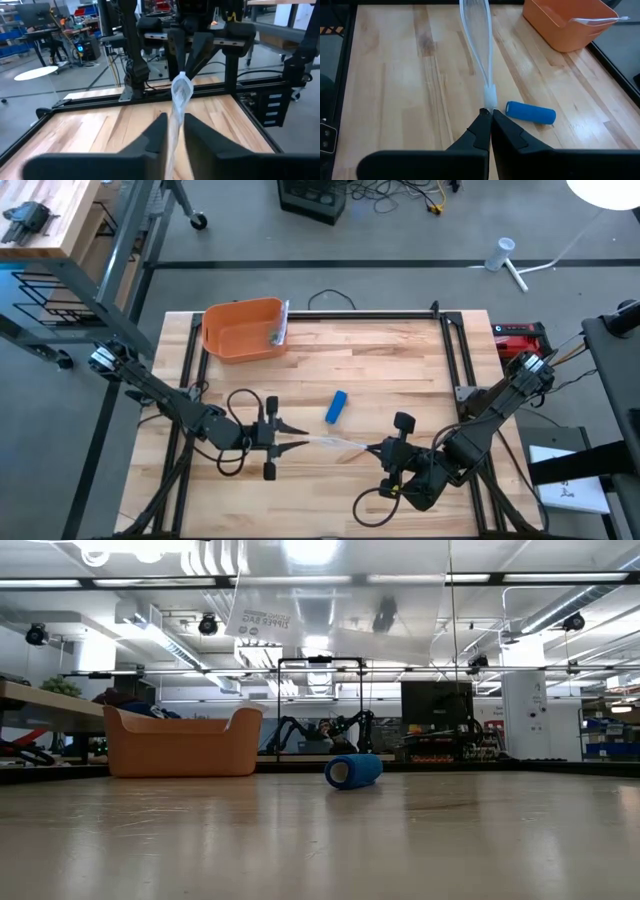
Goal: Roll bandage
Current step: Open the transparent zip bag
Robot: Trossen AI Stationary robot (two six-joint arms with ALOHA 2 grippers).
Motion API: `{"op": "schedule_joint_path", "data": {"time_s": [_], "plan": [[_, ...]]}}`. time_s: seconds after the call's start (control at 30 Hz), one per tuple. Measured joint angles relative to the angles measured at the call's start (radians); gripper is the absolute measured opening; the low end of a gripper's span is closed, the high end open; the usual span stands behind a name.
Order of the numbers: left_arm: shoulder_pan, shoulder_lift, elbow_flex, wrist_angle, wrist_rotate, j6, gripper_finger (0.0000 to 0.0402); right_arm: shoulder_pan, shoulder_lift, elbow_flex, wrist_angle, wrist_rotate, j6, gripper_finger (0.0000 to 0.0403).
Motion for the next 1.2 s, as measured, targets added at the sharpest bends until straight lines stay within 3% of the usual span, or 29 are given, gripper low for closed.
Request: {"op": "schedule_joint_path", "data": {"time_s": [0.13, 0.57, 1.2], "plan": [[0.000, 0.000, 0.000, -0.001, 0.003, 0.001, 0.0007, 0.000, 0.000, 0.000, 0.000, 0.000, 0.000, 0.0002], [0.000, 0.008, 0.000, 0.000, 0.104, 0.026, 0.0001, -0.004, 0.000, 0.000, 0.040, 0.004, -0.024, 0.0002], [0.011, 0.051, 0.000, 0.060, 0.105, 0.047, 0.0000, -0.067, 0.053, 0.003, 0.280, 0.004, -0.242, 0.0002]]}}
